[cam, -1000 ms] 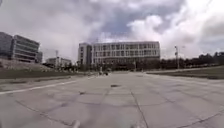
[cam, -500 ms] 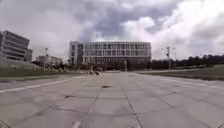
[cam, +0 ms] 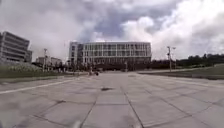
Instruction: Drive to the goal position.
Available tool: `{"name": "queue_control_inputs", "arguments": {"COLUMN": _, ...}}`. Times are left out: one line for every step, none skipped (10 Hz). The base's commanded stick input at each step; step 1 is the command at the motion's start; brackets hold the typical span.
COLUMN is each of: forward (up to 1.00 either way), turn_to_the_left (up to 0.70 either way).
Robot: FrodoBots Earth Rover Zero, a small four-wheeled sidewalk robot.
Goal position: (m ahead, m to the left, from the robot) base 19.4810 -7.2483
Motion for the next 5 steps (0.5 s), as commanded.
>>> {"name": "queue_control_inputs", "arguments": {"forward": 0.70, "turn_to_the_left": 0.00}}
{"name": "queue_control_inputs", "arguments": {"forward": 0.70, "turn_to_the_left": 0.00}}
{"name": "queue_control_inputs", "arguments": {"forward": 0.70, "turn_to_the_left": 0.00}}
{"name": "queue_control_inputs", "arguments": {"forward": 0.70, "turn_to_the_left": 0.00}}
{"name": "queue_control_inputs", "arguments": {"forward": 0.70, "turn_to_the_left": 0.00}}
